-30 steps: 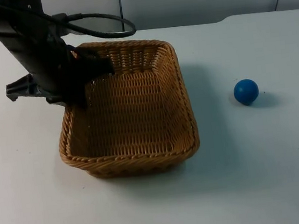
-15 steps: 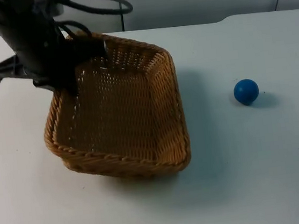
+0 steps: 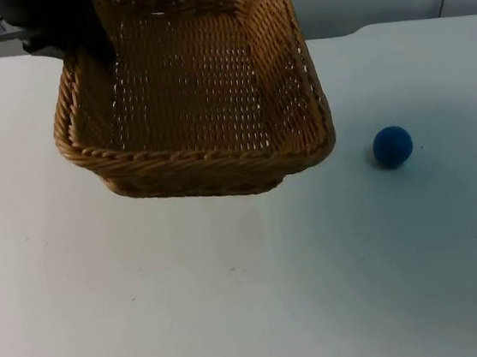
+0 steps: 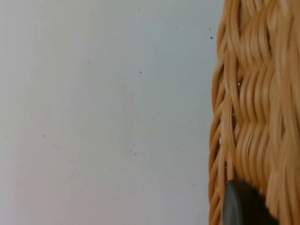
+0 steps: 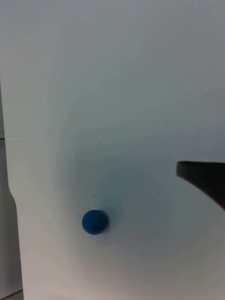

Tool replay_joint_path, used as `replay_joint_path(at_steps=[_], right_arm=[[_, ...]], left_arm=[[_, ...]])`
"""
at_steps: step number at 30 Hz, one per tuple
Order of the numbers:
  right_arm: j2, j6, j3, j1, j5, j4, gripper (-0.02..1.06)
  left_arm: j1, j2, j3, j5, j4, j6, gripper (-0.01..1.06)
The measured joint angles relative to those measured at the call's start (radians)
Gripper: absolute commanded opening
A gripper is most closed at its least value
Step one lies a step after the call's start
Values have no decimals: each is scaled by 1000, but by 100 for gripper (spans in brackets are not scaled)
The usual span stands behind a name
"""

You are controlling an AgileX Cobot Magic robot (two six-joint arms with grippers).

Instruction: Pick up the basket with the left hand and place the ball into the basket with the right hand.

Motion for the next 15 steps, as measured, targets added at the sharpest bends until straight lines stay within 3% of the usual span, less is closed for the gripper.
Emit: replay_joint_path(at_steps=[7, 15], right_arm=[[18, 15, -6, 0, 16, -2, 104], [273, 18, -182, 0, -2, -18, 104]], left_arm=[[41, 0, 0, 41, -88, 107, 0], [41, -4, 0, 55, -86, 117, 0]])
